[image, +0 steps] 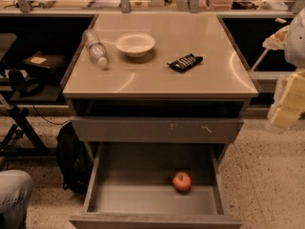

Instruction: Pick apple from middle drawer and place on counter

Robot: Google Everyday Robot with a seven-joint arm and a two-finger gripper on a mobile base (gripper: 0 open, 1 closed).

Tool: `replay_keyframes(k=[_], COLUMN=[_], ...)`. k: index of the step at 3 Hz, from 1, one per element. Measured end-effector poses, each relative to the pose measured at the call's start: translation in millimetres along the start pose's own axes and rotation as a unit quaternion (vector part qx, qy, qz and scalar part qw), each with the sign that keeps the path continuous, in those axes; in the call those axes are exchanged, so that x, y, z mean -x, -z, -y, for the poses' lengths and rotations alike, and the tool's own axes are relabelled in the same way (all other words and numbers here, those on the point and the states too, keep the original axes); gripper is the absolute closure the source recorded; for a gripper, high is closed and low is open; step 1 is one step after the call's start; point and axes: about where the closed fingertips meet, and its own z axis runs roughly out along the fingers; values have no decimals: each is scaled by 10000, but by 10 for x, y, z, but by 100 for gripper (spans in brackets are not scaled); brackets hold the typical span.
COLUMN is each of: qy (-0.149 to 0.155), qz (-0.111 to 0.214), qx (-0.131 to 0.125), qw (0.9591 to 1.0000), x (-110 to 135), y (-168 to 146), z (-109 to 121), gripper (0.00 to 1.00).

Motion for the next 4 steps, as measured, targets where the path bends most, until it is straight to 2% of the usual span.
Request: replay_keyframes(k=[1, 2, 3, 4], qy=[29, -284, -535, -647], qz=[392, 1083, 1555, 1526], qx=[202, 670, 920, 1183], qw=[9990, 9915, 9821, 9791], x=[-168, -578, -867, -978], y=[-272, -917, -1676, -2608], z=[-308, -793, -1270, -1527], gripper=[0, 0, 0, 0])
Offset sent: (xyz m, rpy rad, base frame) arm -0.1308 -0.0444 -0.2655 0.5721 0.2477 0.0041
